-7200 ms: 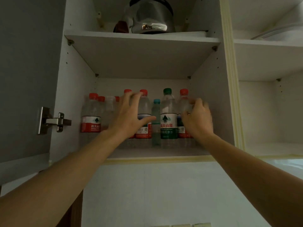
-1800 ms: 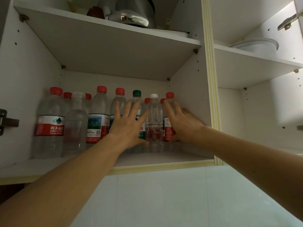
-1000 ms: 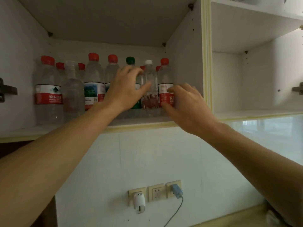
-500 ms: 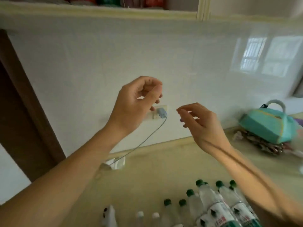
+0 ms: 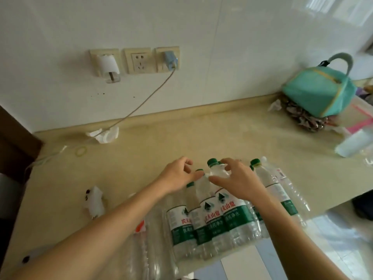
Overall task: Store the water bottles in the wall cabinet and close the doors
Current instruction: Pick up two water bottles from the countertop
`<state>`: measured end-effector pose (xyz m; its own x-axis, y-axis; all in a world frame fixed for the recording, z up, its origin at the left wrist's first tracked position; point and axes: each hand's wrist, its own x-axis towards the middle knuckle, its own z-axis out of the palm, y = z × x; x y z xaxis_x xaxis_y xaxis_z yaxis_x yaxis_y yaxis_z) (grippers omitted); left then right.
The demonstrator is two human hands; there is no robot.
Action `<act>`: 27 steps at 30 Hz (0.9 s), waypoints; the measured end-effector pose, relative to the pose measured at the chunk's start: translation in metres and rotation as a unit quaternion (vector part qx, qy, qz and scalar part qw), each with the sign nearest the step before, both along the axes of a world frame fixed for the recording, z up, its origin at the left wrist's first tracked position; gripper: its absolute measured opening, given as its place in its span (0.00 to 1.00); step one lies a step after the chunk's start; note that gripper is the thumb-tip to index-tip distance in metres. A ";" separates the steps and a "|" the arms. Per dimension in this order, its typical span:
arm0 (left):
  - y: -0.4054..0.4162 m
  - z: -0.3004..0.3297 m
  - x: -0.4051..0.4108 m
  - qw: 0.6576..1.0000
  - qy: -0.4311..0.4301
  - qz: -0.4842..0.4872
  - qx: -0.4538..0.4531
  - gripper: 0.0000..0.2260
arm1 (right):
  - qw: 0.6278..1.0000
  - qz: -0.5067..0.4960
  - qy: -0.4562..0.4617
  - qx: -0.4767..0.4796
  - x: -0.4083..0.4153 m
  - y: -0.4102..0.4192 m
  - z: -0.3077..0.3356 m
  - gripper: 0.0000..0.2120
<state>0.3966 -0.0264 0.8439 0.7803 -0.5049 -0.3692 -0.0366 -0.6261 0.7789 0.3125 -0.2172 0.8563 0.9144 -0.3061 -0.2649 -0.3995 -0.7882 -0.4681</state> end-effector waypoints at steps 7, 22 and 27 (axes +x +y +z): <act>-0.029 -0.042 -0.009 0.986 0.123 0.101 -0.054 0.28 | 1.000 0.012 0.004 -0.009 -0.002 -0.002 -0.025 0.43; -0.038 -0.064 0.002 0.978 0.147 0.114 -0.090 0.10 | 0.961 -0.096 -0.141 0.218 -0.014 -0.028 0.035 0.43; -0.022 -0.053 0.009 0.972 0.110 0.119 -0.169 0.10 | 0.945 -0.130 -0.188 0.235 -0.017 -0.023 0.042 0.40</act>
